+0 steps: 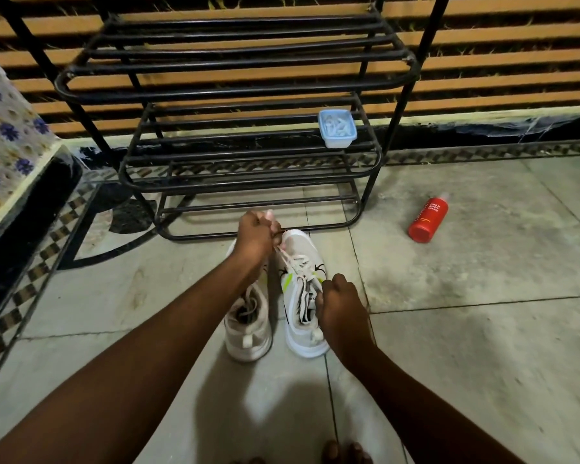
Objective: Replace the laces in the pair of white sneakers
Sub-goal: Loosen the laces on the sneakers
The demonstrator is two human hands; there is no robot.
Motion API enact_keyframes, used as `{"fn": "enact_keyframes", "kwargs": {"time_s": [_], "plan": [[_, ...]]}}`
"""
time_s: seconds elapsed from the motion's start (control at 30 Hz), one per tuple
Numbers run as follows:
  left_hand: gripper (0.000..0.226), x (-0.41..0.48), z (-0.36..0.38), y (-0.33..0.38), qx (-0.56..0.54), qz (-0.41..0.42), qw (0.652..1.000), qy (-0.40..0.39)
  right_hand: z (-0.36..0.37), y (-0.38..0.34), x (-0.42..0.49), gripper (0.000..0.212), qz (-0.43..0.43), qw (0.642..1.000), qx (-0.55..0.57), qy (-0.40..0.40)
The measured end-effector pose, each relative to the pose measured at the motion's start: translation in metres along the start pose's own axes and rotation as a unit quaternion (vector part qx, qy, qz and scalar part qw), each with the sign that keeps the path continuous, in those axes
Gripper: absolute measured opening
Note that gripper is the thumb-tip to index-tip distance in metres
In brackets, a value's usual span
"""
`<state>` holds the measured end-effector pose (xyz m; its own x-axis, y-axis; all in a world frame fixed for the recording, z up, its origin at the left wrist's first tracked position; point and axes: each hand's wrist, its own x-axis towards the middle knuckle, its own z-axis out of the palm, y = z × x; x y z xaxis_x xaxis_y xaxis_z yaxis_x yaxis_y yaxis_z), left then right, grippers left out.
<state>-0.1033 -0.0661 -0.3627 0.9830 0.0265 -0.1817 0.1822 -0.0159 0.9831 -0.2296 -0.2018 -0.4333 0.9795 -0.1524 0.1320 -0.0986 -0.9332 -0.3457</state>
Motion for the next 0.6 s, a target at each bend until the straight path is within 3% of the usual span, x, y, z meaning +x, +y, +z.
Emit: {"fn": "enact_keyframes", "kwargs": {"time_s": [0.03, 0.07, 0.17, 0.2, 0.23, 0.37, 0.47, 0.6], "plan": [[0.019, 0.000, -0.002, -0.003, 0.096, 0.070, 0.992, -0.054, 0.000, 0.000, 0.000, 0.017, -0.002, 1.000, -0.001, 0.003], [0.015, -0.001, -0.005, -0.007, 0.229, 0.160, 0.952, -0.125, 0.001, 0.001, 0.000, 0.017, -0.003, 1.000, -0.001, 0.005], [0.006, -0.001, -0.006, -0.019, 0.523, 0.327, 0.731, -0.291, 0.001, 0.003, -0.001, 0.011, 0.003, 1.000, 0.000, 0.004], [0.010, 0.000, -0.005, -0.021, 0.557, 0.346, 0.688, -0.312, 0.001, 0.004, -0.001, 0.009, 0.003, 1.000, 0.000, 0.004], [0.012, 0.000, -0.005, -0.020, 0.564, 0.353, 0.672, -0.326, 0.001, 0.005, -0.002, 0.009, 0.005, 1.000, -0.001, 0.002], [0.015, 0.006, -0.008, -0.016, 0.545, 0.360, 0.673, -0.348, 0.002, 0.007, -0.002, 0.022, 0.007, 0.999, -0.026, -0.028], [0.023, 0.000, -0.003, -0.017, 0.576, 0.371, 0.687, -0.243, 0.002, 0.006, -0.001, 0.024, 0.019, 0.999, -0.012, -0.030], [0.028, 0.001, -0.015, -0.012, 0.451, 0.314, 0.835, -0.001, 0.002, 0.008, 0.000, 0.020, 0.025, 1.000, 0.004, -0.013]]}}
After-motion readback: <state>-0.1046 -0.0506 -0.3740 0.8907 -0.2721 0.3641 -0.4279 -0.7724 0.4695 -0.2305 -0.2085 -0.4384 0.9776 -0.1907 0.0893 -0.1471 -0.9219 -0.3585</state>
